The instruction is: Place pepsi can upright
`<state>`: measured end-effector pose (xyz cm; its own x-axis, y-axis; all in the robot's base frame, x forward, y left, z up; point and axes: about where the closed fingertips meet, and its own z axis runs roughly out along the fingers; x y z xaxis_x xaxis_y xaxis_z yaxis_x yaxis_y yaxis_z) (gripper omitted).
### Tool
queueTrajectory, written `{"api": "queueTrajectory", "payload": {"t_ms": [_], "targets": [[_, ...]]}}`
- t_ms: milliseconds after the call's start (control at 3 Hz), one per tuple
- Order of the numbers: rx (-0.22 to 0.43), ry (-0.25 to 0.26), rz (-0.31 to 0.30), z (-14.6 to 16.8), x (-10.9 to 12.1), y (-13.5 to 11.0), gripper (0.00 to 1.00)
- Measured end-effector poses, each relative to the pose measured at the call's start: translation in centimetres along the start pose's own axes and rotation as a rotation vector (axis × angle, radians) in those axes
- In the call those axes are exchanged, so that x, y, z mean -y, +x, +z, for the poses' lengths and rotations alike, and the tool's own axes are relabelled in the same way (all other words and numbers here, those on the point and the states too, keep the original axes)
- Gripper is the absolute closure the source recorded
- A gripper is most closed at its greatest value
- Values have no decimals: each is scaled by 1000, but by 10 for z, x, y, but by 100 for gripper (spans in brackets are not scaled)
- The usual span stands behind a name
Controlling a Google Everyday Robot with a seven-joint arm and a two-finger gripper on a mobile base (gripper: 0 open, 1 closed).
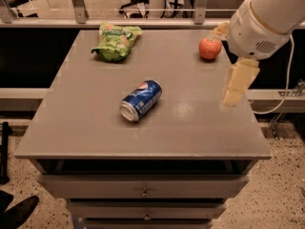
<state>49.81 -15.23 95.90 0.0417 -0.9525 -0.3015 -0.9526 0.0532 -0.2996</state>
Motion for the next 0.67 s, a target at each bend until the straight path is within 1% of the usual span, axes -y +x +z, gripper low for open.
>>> {"api": "queueTrajectory", "payload": {"t_ms": [333, 667], "targets": [[82, -1, -171, 30, 22, -37, 0], [158, -5, -355, 56, 28, -72, 0]]}}
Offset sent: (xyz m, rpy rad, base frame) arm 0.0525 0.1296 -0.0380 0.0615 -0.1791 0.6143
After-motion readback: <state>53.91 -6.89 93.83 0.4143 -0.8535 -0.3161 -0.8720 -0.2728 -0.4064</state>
